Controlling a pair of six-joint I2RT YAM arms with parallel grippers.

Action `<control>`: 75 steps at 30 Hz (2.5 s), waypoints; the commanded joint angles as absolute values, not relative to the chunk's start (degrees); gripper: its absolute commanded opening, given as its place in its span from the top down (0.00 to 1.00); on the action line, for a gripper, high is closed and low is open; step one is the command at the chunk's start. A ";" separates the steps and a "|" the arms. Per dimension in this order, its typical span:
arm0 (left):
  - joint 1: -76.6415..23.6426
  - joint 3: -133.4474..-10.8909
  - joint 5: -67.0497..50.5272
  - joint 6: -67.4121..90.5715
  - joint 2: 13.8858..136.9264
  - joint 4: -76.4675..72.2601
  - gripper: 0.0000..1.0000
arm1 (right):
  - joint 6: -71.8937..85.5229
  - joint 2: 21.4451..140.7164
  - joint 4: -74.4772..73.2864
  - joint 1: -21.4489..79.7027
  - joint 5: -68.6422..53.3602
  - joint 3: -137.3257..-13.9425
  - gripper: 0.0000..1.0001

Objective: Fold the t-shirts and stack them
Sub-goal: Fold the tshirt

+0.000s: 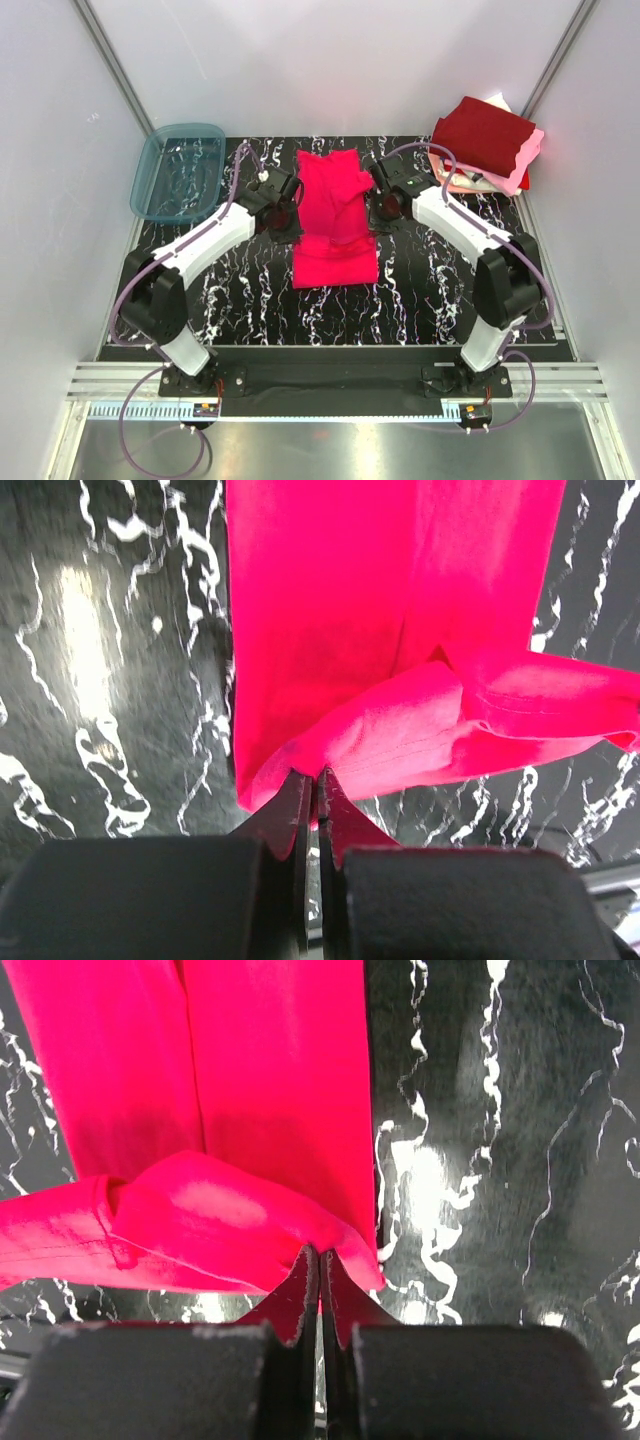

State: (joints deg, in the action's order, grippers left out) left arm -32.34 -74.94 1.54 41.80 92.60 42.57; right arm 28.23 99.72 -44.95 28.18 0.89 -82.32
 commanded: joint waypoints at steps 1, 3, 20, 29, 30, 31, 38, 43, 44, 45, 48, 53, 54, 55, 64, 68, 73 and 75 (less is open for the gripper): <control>-30.85 -79.27 0.35 37.27 95.18 43.94 1.00 | 25.67 101.86 -45.26 27.16 0.26 -86.48 1.00; -29.98 -80.59 -1.13 36.13 97.38 43.86 1.00 | 25.14 103.44 -45.35 26.63 -1.13 -87.44 1.00; -26.81 -88.59 -4.48 31.20 108.19 43.50 1.00 | 22.68 113.02 -46.93 23.12 -2.29 -94.83 1.00; -25.49 -92.72 -4.75 29.44 110.12 45.17 1.00 | 22.41 114.78 -47.81 22.85 -3.08 -98.43 1.00; -25.31 -92.99 -4.75 29.36 110.56 45.35 1.00 | 22.24 115.22 -47.90 22.85 -3.08 -98.96 1.00; -25.31 -93.16 -4.83 29.36 111.26 45.35 1.00 | 22.32 115.49 -48.07 22.85 -3.16 -99.23 1.00; -23.91 -97.29 -6.85 28.92 117.76 46.40 0.91 | 22.06 121.89 -49.04 22.06 -3.78 -103.52 0.92; -20.83 -111.22 -9.14 28.92 126.98 52.89 0.71 | 21.71 131.20 -56.06 18.46 -4.39 -118.19 0.39; -20.48 -113.62 -8.97 28.65 127.61 54.04 0.71 | 21.80 133.66 -57.03 17.85 -4.74 -120.65 0.36; -20.22 -115.64 -8.36 28.48 127.70 54.92 0.71 | 21.62 134.38 -58.00 17.23 -7.10 -124.85 0.34; -20.04 -119.44 -5.02 27.34 124.30 56.51 0.60 | 21.80 133.08 -58.72 15.65 -12.12 -125.78 0.32; -20.21 -106.03 -1.59 27.86 112.61 51.17 0.55 | 22.67 119.02 -50.99 15.64 -13.10 -111.12 0.30; -20.39 -102.95 -1.23 28.12 108.50 48.19 0.55 | 23.20 117.00 -48.37 15.73 -14.14 -105.53 0.30; -20.48 -97.18 -1.32 28.56 106.80 46.77 0.55 | 23.46 113.50 -46.95 15.73 -15.02 -102.68 0.32; -23.82 -82.00 -5.79 30.23 102.64 35.95 0.63 | 23.03 109.59 -41.48 21.18 -16.44 -88.16 0.69; -25.92 -83.49 -6.59 30.15 105.73 35.42 0.66 | 22.24 112.85 -41.40 21.97 -16.87 -88.07 0.77; -26.72 -84.99 -6.77 30.32 108.98 34.02 0.67 | 21.18 116.18 -42.80 23.03 -15.21 -89.65 0.79; -26.72 -85.43 -6.94 30.41 109.94 33.58 0.68 | 20.92 116.89 -42.98 23.03 -14.15 -90.08 0.79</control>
State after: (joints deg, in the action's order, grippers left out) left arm -26.79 -82.54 -5.85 30.04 109.25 37.26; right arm 22.57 116.38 -43.09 22.41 -15.68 -88.31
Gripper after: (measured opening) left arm 0.328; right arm 0.213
